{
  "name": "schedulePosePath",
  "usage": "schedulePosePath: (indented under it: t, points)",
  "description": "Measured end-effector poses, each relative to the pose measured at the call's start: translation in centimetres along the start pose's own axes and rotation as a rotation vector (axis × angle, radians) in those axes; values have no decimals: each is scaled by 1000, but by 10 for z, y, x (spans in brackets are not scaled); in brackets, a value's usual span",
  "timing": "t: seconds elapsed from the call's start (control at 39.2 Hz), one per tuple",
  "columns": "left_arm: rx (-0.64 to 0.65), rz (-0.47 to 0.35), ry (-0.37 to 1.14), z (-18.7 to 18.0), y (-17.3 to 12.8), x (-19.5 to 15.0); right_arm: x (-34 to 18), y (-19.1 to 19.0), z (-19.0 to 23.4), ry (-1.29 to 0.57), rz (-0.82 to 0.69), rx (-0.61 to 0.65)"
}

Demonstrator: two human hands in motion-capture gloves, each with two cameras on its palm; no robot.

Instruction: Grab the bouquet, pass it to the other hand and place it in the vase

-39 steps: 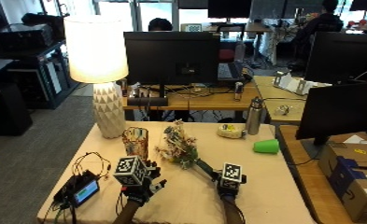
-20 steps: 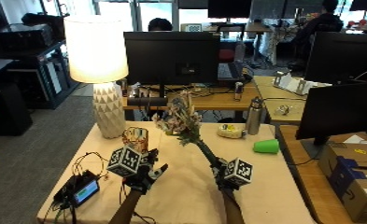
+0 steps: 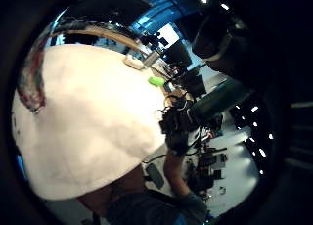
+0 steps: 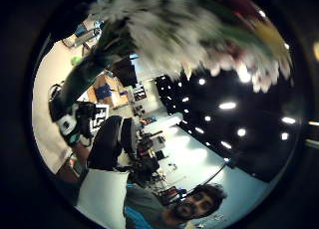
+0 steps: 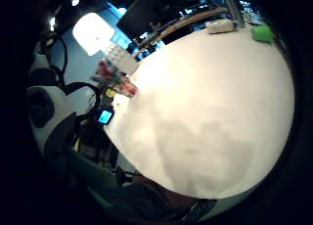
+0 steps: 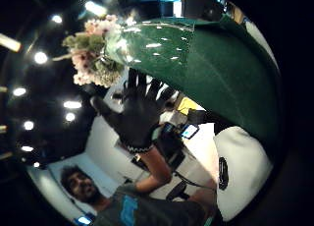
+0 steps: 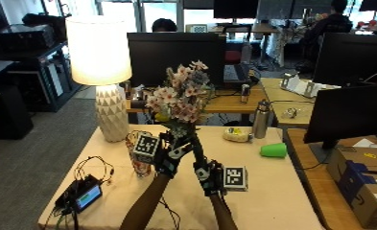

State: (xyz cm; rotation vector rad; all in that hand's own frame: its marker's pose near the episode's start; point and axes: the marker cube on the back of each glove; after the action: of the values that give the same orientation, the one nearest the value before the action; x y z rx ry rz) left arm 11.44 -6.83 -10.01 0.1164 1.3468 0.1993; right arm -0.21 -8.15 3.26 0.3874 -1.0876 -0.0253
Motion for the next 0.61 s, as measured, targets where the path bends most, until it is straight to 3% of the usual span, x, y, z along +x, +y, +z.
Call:
schedulePosePath:
  t: [0.23,0.33,0.61]
  points:
    - [-81,-36,193,19,-16,13,-29,7,27,-237,-86,-116]
    - [-154,-36,241,27,-26,0,-34,11,38,-332,-44,-183]
    - [-81,0,155,27,-42,-2,-30,6,52,-408,-27,-239]
